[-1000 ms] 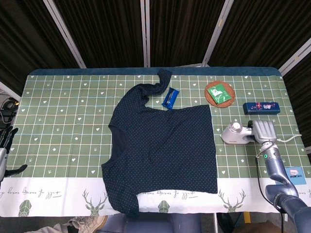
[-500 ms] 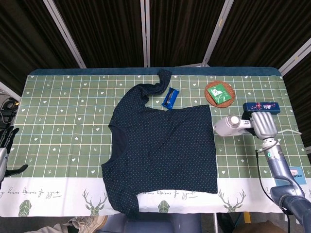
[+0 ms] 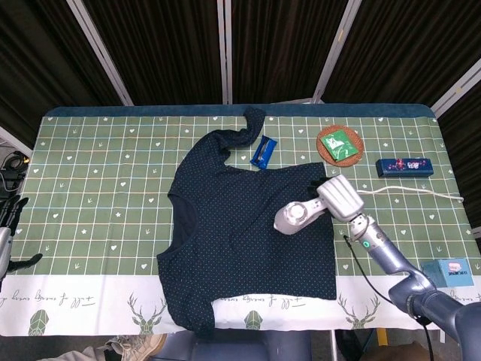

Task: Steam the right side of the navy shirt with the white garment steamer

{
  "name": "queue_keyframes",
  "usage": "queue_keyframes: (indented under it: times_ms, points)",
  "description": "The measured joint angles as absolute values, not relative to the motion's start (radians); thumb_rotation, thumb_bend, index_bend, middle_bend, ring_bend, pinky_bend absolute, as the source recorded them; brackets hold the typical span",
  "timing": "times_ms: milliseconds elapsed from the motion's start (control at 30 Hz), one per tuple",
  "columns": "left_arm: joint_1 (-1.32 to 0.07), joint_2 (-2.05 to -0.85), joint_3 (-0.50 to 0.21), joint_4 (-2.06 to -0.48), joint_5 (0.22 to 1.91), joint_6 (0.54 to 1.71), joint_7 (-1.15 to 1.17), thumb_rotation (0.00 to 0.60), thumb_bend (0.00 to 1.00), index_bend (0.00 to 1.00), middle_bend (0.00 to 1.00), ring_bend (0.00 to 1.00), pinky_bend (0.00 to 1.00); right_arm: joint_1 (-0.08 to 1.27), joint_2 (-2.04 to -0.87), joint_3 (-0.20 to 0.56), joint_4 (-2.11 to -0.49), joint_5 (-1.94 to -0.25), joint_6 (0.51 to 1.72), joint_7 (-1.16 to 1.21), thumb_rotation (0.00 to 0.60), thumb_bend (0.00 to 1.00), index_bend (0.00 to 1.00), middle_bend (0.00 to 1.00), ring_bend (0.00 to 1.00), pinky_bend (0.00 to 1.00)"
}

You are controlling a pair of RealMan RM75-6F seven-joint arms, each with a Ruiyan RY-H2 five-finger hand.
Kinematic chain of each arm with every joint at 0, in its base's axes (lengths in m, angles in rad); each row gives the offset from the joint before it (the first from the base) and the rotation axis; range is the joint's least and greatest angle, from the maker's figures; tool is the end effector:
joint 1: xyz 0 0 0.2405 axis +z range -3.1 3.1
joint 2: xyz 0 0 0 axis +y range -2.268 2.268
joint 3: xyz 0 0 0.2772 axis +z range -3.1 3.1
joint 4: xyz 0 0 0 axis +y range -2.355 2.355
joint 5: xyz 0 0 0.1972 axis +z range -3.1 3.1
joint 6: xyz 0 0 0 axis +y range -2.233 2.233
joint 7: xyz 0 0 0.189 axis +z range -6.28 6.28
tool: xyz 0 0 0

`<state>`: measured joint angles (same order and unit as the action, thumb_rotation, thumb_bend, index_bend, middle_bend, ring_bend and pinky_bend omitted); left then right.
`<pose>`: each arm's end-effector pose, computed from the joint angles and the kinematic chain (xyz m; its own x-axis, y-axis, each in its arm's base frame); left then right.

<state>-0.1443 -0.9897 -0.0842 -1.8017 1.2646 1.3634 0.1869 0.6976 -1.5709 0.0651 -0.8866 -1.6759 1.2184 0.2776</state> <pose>-0.3246 0.2453 0.2031 0.4680 0.1008 0.8780 0.8684 0.1319 -0.4780 -0.2064 -0.4210 0.0373 0.4905 0.0160 0.8713 -0.7113 -0.5702 0.4109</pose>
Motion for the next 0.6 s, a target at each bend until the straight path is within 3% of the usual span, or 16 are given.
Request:
queue_keyframes:
  times_ms: [600]
  points:
    - [-0.158,-1.002,-0.09,-1.78,1.232,1.341,0.196,0.6,0.0,0.0,0.0,0.0,0.0,0.764,-1.691,-0.068,-0.923,-1.841,1.242,0.229,0.6,1.0,0.81,0.66,0.62,0.85]
